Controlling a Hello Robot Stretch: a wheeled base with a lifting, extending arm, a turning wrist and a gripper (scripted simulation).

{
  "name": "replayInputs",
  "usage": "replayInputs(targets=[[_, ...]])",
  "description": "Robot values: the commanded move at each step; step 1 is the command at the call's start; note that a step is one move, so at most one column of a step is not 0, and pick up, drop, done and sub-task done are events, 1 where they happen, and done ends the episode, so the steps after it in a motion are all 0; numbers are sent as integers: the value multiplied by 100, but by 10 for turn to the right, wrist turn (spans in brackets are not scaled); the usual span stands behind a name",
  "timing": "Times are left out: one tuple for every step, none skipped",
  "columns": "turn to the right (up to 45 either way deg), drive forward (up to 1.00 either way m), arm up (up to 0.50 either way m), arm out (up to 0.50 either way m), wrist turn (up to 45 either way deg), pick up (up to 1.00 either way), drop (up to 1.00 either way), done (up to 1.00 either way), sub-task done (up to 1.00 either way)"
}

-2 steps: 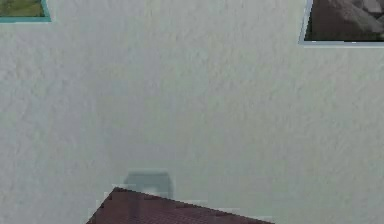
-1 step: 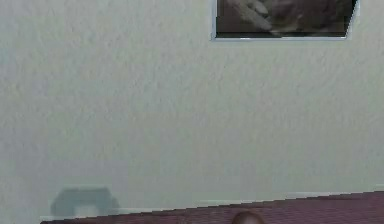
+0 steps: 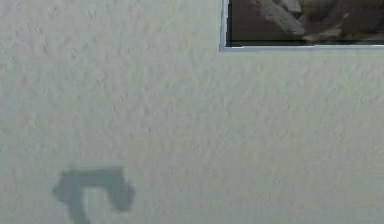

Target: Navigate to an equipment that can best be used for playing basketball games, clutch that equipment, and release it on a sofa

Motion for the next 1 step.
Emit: replayInputs(targets=[[-450, 0, 0, 0, 0, 0, 0, 0, 0]])
